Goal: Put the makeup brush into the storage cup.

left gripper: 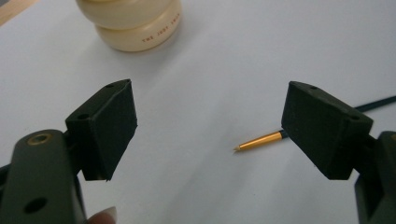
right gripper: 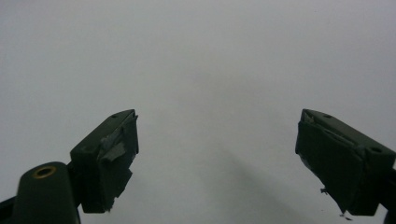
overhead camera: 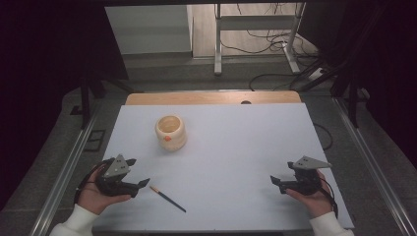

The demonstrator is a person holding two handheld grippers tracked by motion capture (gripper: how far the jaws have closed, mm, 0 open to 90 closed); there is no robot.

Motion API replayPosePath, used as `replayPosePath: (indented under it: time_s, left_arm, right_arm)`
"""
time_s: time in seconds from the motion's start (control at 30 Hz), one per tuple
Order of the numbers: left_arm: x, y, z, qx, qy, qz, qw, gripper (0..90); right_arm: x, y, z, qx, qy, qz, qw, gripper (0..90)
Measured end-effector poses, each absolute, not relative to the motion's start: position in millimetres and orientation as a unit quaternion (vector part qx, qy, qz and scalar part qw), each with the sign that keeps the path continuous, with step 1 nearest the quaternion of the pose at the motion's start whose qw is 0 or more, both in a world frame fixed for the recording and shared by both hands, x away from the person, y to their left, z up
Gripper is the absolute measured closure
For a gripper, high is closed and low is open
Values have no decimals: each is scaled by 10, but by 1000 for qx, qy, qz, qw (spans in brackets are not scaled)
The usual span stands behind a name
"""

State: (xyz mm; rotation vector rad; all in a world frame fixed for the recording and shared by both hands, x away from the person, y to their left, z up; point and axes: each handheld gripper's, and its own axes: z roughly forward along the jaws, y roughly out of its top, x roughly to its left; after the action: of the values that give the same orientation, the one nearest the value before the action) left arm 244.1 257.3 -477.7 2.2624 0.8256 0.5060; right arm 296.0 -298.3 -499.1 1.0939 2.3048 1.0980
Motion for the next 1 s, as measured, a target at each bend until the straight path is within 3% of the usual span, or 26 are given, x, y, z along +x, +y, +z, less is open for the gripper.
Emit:
replayPosePath:
  time_s: [0.37,1.0]
  left_arm:
    - [2514,2508,-4695,893,254,176,327,166]
    - [2595,2495,-4604,914,204,173,304,193]
  right_arm:
    - [2951,-2987,-4981,384,815,392,188,142]
    - [2953,-2980,-4985,383,816,391,187,142]
